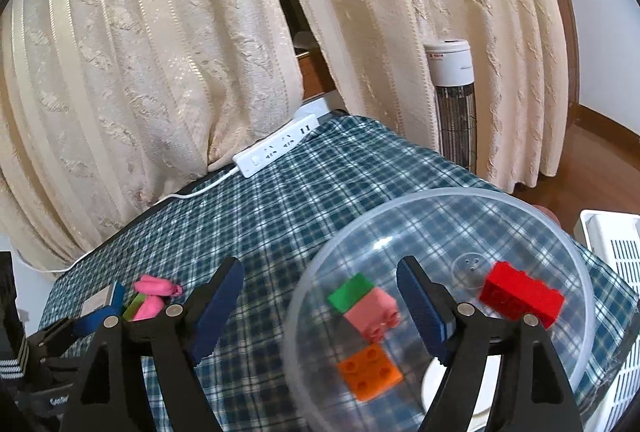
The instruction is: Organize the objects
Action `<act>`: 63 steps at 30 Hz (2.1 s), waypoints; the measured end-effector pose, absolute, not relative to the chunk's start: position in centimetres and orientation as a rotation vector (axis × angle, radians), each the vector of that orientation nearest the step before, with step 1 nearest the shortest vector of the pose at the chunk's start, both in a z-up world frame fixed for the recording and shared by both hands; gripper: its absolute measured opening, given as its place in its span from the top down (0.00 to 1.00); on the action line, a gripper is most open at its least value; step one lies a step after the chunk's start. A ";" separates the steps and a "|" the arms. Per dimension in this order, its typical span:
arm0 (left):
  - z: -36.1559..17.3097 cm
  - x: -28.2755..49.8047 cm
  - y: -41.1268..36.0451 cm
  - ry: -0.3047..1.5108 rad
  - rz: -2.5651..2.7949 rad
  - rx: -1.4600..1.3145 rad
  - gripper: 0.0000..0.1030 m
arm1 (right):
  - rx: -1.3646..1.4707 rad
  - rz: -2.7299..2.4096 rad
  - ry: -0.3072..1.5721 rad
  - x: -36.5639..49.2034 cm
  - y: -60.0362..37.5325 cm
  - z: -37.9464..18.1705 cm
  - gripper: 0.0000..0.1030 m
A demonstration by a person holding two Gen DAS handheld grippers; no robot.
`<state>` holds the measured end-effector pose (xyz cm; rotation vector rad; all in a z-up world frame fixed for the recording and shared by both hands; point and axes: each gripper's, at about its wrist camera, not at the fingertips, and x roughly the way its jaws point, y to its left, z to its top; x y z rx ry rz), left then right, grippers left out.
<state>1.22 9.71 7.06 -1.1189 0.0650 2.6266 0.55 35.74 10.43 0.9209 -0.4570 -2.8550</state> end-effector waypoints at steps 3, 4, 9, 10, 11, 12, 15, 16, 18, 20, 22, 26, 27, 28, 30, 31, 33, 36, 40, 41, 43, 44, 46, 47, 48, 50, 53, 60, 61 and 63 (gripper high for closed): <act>7.3 1.2 7.8 0.057 2.666 -1.118 0.21 | 0.914 -2.849 -0.435 0.6 34.8 10.7 0.20; 7.4 1.1 7.4 0.055 2.674 -1.118 0.21 | 0.913 -2.842 -0.426 0.6 34.4 10.7 0.20; 7.7 0.9 4.3 0.047 2.732 -1.119 0.21 | 0.923 -2.806 -0.387 0.7 32.4 10.6 0.20; 7.7 0.9 3.8 0.046 2.738 -1.118 0.21 | 0.925 -2.795 -0.373 0.6 31.8 10.6 0.20; 7.7 0.9 3.2 0.044 2.745 -1.118 0.21 | 0.927 -2.788 -0.364 0.6 31.4 10.6 0.20; 7.6 0.9 2.8 0.044 2.751 -1.120 0.21 | 0.928 -2.780 -0.355 0.6 30.9 10.6 0.20; 7.6 0.6 1.1 0.037 2.763 -1.126 0.21 | 0.929 -2.758 -0.324 0.6 29.5 10.7 0.20; 7.5 0.5 0.6 0.033 2.767 -1.131 0.21 | 0.930 -2.749 -0.314 0.7 28.9 10.6 0.20; 7.4 0.2 -0.5 0.029 2.774 -1.137 0.21 | 0.933 -2.738 -0.302 0.7 28.2 10.6 0.20; 7.3 -0.3 -1.6 0.029 2.779 -1.150 0.21 | 0.942 -2.725 -0.290 0.7 27.4 10.5 0.20; 7.1 -0.7 -2.5 0.026 2.776 -1.160 0.21 | 0.953 -2.711 -0.278 0.8 26.5 10.1 0.20; 7.0 -1.6 -3.9 0.029 2.763 -1.164 0.21 | 0.967 -2.690 -0.259 0.7 25.3 9.8 0.20; 7.0 -1.8 -4.1 0.026 2.755 -1.162 0.21 | 0.970 -2.686 -0.255 0.7 25.0 9.8 0.20; 6.9 -1.9 -4.3 0.024 2.745 -1.157 0.21 | 0.971 -2.685 -0.253 0.8 24.9 9.8 0.20; 7.0 -2.2 -4.6 0.028 2.725 -1.143 0.21 | 0.973 -2.678 -0.251 0.8 24.4 9.7 0.20; 7.0 -2.4 -4.7 0.032 2.715 -1.138 0.21 | 0.975 -2.675 -0.250 0.7 24.3 9.6 0.20; 6.8 -2.9 -4.8 0.038 2.690 -1.135 0.21 | 0.982 -2.669 -0.248 0.7 24.1 9.5 0.20; 6.4 -3.8 -5.1 0.037 2.660 -1.150 0.21 | 0.992 -2.664 -0.244 0.7 23.7 9.4 0.20; 5.8 -4.7 -5.5 0.022 2.622 -1.177 0.21 | 1.005 -2.659 -0.243 0.6 23.4 9.2 0.20; 5.7 -4.9 -5.5 0.025 2.617 -1.182 0.21 | 1.008 -2.657 -0.245 0.6 23.4 9.1 0.20; 5.5 -4.9 -5.5 0.028 2.602 -1.185 0.21 | 1.013 -2.654 -0.249 0.6 23.3 9.0 0.20; 5.3 -4.8 -5.4 0.030 2.590 -1.188 0.21 | 1.015 -2.653 -0.250 0.6 23.3 9.0 0.20; 5.2 -4.5 -5.3 0.035 2.579 -1.190 0.21 | 1.020 -2.649 -0.253 0.6 23.2 8.9 0.20; 5.2 -4.3 -5.2 0.043 2.571 -1.190 0.21 | 1.023 -2.646 -0.255 0.6 23.1 8.8 0.20; 5.1 -4.1 -5.0 0.052 2.566 -1.189 0.21 | 1.025 -2.644 -0.256 0.6 23.1 8.7 0.20; 5.0 -3.6 -4.7 0.072 2.562 -1.189 0.21 | 1.029 -2.641 -0.258 0.6 23.1 8.6 0.20; 5.1 -3.0 -4.4 0.085 2.561 -1.187 0.21 | 1.031 -2.638 -0.260 0.6 23.0 8.5 0.20; 5.1 -1.7 -3.6 0.109 2.568 -1.172 0.21 | 1.039 -2.630 -0.255 0.5 22.8 8.3 0.20; 5.1 -1.5 -3.5 0.123 2.578 -1.170 0.21 | 1.042 -2.627 -0.252 0.5 22.7 8.2 0.20; 5.0 -1.3 -3.2 0.145 2.590 -1.166 0.21 | 1.047 -2.623 -0.246 0.5 22.5 8.1 0.20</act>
